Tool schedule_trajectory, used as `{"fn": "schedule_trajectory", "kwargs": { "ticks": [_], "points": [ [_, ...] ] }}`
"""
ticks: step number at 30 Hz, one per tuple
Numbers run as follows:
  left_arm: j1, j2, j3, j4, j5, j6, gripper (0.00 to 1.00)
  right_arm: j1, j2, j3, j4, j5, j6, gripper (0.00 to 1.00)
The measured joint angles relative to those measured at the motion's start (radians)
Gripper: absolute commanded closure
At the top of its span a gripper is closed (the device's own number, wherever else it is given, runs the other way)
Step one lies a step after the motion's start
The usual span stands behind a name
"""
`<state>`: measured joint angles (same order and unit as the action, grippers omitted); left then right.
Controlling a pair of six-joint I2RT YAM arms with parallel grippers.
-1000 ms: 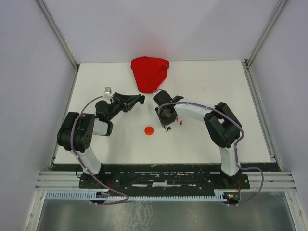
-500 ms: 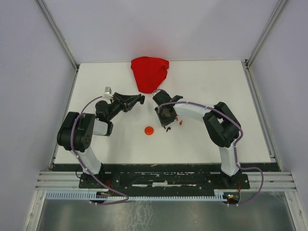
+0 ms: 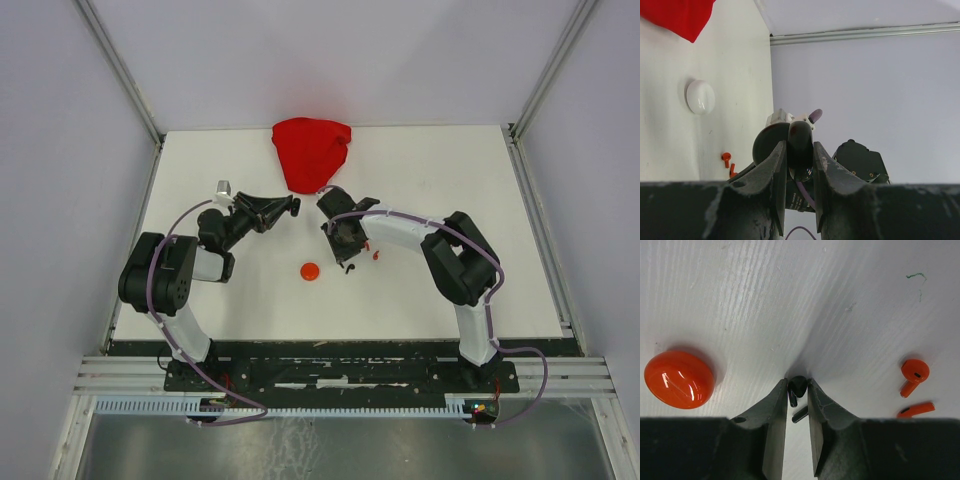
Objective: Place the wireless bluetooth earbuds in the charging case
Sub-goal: Pick up the earbud from the center of the board.
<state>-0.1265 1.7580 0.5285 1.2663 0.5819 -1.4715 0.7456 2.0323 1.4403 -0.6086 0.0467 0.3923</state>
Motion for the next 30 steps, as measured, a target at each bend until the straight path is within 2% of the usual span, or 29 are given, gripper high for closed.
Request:
{"fn": "schedule_trajectory", "kwargs": {
  "ticks": [11, 30],
  "points": [
    [0.003, 0.0, 0.0, 0.0, 0.0, 0.0, 0.97, 0.0, 0.009, 0.015, -0.006, -0.005, -0.001, 0.8],
    [0.003, 0.014, 0.0, 0.008, 0.002, 0.0, 0.97, 0.0, 0.009, 0.018, 0.003, 0.012, -0.006, 0.84]
  ]
}}
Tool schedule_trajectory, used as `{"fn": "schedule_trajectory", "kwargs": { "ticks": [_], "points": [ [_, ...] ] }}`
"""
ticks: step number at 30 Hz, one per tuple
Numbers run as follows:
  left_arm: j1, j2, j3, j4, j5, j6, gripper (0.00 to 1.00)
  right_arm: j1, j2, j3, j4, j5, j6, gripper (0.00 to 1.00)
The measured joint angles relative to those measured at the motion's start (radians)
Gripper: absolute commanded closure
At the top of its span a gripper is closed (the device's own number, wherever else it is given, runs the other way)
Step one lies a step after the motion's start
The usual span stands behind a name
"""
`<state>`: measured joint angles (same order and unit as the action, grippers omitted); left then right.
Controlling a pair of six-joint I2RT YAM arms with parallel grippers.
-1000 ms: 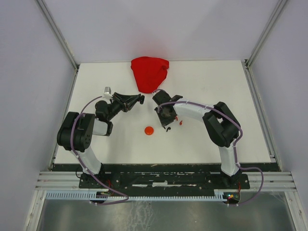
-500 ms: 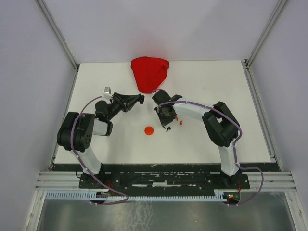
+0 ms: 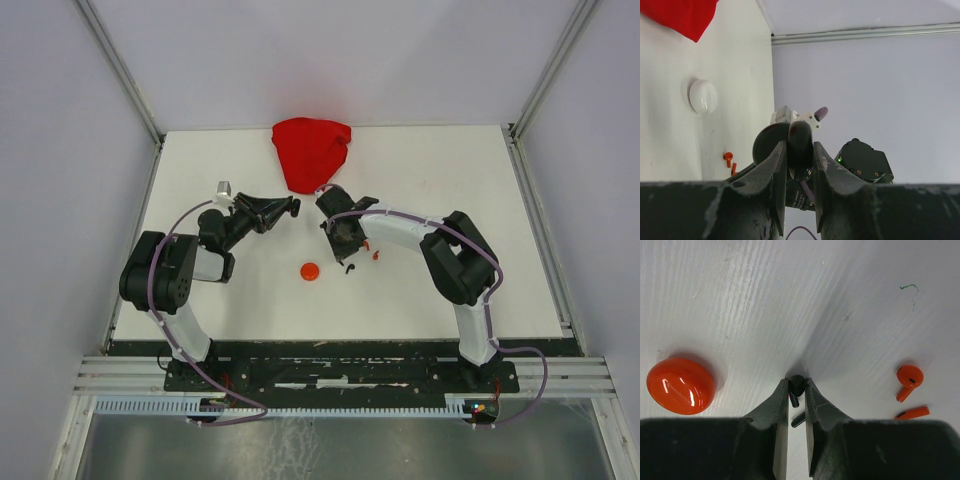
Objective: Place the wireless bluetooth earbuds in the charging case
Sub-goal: Pick up the earbud from the center of the board.
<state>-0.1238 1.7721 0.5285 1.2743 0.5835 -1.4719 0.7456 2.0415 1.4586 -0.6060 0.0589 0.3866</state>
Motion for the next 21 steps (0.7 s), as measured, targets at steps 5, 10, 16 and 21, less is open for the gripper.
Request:
{"fn": "schedule_trajectory", "kwargs": {
  "ticks": [5, 10, 16, 21],
  "points": [
    [0.0, 0.0, 0.0, 0.006, 0.002, 0.0, 0.97, 0.0, 0.0, 0.002, 0.005, 0.012, -0.002, 0.85],
    [0.0, 0.0, 0.0, 0.008, 0.002, 0.0, 0.97, 0.0, -0.009, 0.011, 0.014, 0.029, -0.002, 0.85],
    [0.0, 0.002, 0.0, 0.007, 0.002, -0.001, 0.97, 0.0, -0.041, 0.011, 0.034, 0.052, -0.002, 0.85],
    [0.0, 0.002, 0.0, 0.008, 0.005, -0.002, 0.97, 0.0, -0.072, 0.004, 0.086, 0.077, -0.004, 0.85]
  ]
}}
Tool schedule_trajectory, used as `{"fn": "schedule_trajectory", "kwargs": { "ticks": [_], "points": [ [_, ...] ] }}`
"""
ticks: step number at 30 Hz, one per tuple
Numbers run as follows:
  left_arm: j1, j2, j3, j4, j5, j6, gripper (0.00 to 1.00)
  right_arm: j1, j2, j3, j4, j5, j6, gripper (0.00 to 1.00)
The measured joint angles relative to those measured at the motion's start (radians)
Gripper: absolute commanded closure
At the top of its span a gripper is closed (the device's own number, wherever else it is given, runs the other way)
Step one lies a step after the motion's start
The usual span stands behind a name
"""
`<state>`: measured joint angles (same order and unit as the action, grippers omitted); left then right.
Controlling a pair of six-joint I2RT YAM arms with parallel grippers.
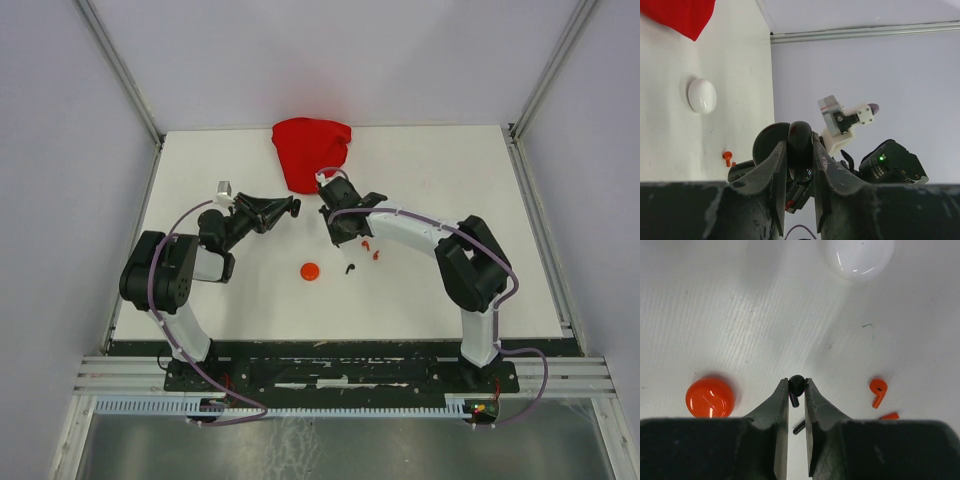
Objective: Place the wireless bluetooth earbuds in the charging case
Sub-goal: Pick up the earbud from the center of the board.
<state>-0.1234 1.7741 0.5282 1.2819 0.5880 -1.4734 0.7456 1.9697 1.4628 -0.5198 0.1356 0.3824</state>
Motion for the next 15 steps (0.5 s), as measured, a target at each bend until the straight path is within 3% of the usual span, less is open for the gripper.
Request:
{"fn": "schedule_trajectory", "kwargs": {
  "ticks": [15],
  "points": [
    [0.0, 0.029, 0.004, 0.016, 0.048, -0.057, 0.97, -0.011, -0.214, -0.177, 0.31, 0.05, -0.034, 0.88]
  ]
}}
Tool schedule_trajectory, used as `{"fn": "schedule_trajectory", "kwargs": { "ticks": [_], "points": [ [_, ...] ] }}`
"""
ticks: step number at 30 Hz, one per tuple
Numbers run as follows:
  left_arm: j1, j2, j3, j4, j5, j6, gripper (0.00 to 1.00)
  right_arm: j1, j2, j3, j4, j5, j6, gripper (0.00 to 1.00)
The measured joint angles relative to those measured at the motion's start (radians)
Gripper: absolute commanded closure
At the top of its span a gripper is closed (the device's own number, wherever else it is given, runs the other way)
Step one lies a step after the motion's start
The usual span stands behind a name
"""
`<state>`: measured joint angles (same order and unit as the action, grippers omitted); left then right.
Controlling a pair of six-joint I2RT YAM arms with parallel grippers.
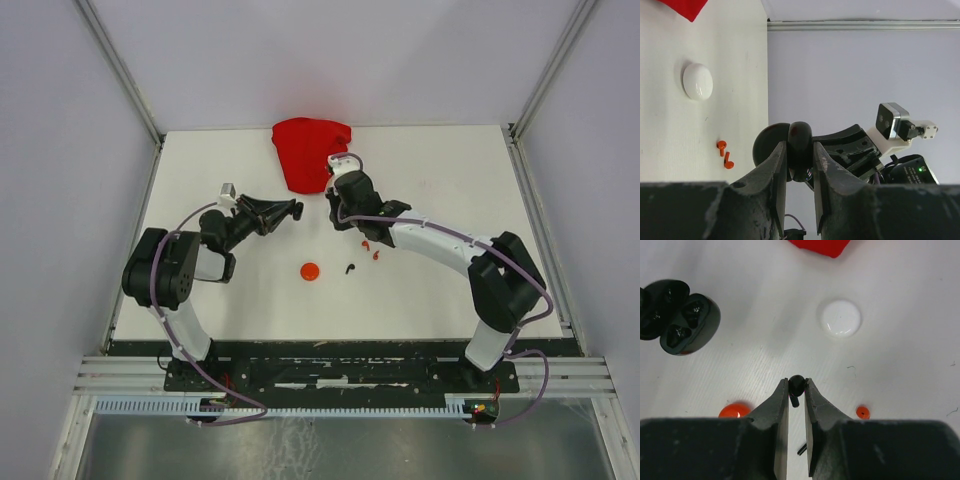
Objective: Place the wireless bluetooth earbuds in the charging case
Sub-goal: Pick up the earbud from the center of the board, then place the earbud in the charging case.
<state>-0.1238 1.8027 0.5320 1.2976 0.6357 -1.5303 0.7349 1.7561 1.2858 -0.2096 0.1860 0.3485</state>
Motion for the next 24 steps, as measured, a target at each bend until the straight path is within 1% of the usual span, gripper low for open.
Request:
{"fn": "schedule_trajectory", "kwargs": {
  "ticks": [5, 10, 24],
  "points": [
    [0.0, 0.009, 0.008, 0.011, 0.019, -0.011, 0.97, -0.013, -0.054, -0.063, 0.101, -0.001, -0.016, 0.88],
    [0.0, 0.011, 0.015, 0.018, 0.029, -0.014, 0.97, -0.024, -0.08, -0.095, 0.164, 0.0, -0.025, 0.89],
    [-0.016, 0.02, 0.021, 0.018, 0.033, -0.014, 0.97, -0.032, -0.089, -0.118, 0.222, -0.001, -0.031, 0.89]
  ]
}}
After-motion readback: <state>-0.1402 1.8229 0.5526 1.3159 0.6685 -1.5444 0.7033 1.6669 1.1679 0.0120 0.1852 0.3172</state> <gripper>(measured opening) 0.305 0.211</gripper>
